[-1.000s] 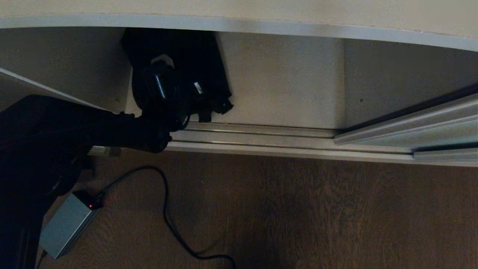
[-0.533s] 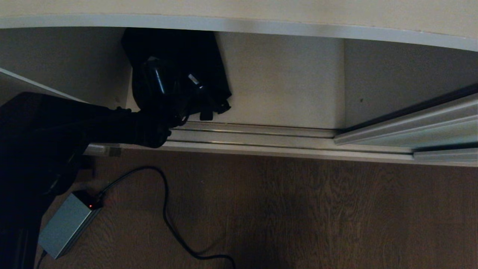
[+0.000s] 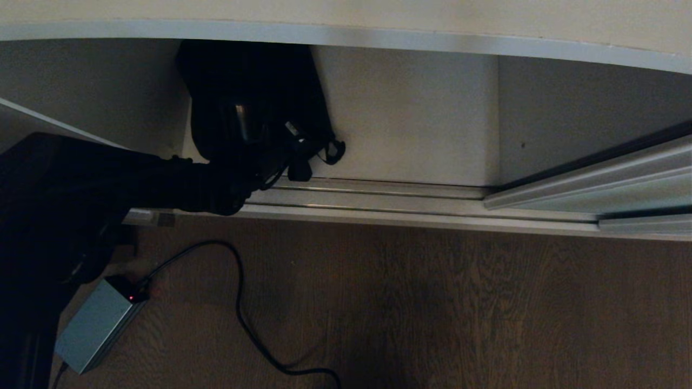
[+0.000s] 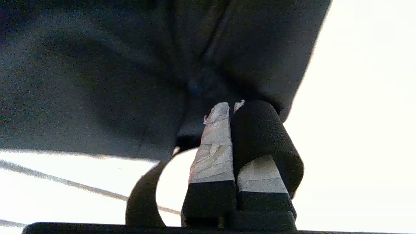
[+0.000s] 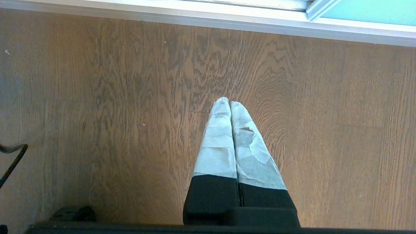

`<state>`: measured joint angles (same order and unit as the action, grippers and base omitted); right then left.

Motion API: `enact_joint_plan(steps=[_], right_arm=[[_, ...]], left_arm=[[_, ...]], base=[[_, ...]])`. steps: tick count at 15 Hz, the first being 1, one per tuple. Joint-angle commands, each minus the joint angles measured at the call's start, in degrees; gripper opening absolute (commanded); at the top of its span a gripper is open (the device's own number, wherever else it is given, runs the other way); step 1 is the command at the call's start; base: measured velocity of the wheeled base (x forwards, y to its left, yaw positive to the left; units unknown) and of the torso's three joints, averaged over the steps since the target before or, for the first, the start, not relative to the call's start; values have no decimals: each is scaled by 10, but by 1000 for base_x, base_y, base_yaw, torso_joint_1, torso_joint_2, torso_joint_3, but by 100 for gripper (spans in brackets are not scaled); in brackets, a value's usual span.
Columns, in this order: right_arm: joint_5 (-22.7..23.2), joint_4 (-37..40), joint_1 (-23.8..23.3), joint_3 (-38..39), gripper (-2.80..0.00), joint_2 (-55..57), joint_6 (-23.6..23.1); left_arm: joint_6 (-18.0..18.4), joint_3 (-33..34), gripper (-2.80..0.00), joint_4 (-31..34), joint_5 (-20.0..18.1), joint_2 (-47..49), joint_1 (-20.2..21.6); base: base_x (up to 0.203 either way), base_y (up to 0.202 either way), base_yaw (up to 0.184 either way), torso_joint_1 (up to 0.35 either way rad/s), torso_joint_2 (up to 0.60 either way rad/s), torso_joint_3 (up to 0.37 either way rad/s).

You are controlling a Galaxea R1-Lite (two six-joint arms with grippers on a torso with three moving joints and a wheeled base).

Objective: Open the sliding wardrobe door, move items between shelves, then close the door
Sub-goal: Place the bag on the lower shelf

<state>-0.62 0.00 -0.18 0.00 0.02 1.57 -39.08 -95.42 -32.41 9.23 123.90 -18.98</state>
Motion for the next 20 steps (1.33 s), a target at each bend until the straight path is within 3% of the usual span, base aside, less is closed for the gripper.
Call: enact_joint_plan(steps=[1, 4, 7, 10, 13, 17, 20], right_arm=[[0, 0, 0, 0, -280, -2, 0], [0, 0, 0, 1, -280, -2, 0], [0, 0, 0, 1, -280, -2, 0], [0, 0, 0, 1, -280, -2, 0], [0, 0, 0, 1, -280, -2, 0], [0, 0, 0, 0, -280, -2, 0], [0, 0, 0, 0, -280, -2, 0]], left_arm=[[18, -3, -280, -7, 3, -15, 1], [46, 4, -280, -13, 0, -27, 3], [134, 16, -280, 1, -1, -23, 3], [140, 14, -280, 61, -17, -26, 4], [131, 12, -280, 101, -70, -28, 4], [93, 10, -280, 110, -142, -31, 13], [101, 10, -280, 109, -143, -32, 22]], base=[[0, 0, 0, 0, 0, 0], [0, 0, 0, 0, 0, 0], [0, 0, 0, 0, 0, 0], [0, 0, 0, 0, 0, 0], [0, 0, 0, 0, 0, 0], [0, 0, 0, 0, 0, 0], [0, 0, 0, 0, 0, 0]])
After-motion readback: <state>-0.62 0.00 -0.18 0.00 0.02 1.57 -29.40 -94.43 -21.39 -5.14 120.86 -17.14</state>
